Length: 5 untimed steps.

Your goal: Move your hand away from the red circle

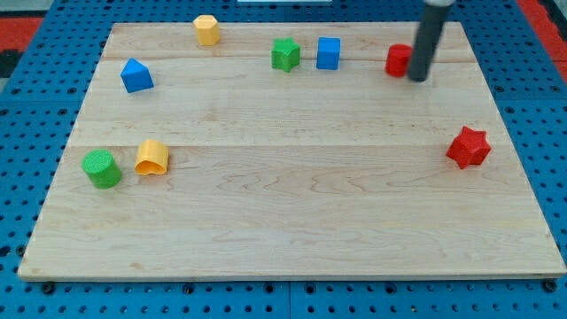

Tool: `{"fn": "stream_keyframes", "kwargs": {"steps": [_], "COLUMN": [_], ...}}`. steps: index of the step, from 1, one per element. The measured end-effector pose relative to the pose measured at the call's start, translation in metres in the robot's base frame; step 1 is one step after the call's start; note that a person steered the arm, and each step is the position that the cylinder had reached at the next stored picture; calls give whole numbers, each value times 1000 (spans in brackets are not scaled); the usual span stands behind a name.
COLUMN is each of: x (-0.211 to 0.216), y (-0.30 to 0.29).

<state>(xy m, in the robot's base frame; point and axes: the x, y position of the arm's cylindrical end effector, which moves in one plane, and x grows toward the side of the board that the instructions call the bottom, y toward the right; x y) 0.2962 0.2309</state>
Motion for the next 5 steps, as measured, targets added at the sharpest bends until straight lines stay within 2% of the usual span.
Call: {"fn": "stream_keyframes", "kwargs": {"steps": [1, 3, 5], "x": [-5, 29, 168], "y": [-53, -211, -175]}}
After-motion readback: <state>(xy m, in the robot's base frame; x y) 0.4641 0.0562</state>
